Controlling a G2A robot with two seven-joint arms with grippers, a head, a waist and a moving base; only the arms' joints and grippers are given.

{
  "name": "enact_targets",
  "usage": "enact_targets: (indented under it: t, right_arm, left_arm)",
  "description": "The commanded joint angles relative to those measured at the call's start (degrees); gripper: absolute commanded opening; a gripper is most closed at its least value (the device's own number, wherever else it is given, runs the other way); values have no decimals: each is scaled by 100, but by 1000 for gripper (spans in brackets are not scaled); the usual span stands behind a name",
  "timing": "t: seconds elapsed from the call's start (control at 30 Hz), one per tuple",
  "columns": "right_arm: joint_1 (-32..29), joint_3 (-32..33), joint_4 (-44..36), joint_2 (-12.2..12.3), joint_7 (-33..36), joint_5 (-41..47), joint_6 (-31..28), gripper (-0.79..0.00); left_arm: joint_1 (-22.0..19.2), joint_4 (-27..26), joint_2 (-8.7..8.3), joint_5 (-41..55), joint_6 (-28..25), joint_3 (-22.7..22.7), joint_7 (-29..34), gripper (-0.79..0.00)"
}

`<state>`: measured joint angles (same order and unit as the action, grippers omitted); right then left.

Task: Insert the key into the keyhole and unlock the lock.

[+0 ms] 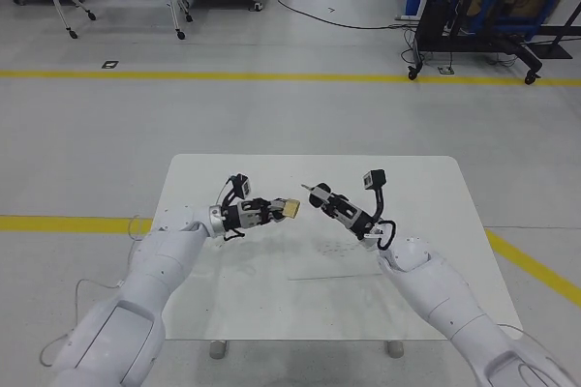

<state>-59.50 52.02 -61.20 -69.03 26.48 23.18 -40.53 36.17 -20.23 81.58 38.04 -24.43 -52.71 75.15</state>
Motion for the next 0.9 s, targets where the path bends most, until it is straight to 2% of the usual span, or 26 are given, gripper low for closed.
enact_targets:
  t: [0.0, 0.2, 0.47, 0.67, 0.87]
  right_arm:
    - [-35, 82, -18, 8, -70, -40, 15, -785]
    - [14, 66, -40, -51, -213, -322, 137, -785]
    - [132, -178, 70, -196, 193, -221, 111, -785]
    - [57, -24, 70, -163, 561, -150, 47, -785]
    - [-90, 283, -113, -116, 383, -18, -88, -785]
  left_arm:
    - [-26, 14, 5, -8, -47, -13, 72, -785]
    - [-50, -52, 30, -89, -83, 6, 388, -785]
    - [-53, 97, 84, -89, 48, -5, 354, -785]
    - [-87, 203, 110, -11, 126, -71, 352, -785]
    - [-185, 306, 111, -303, 48, -34, 91, -785]
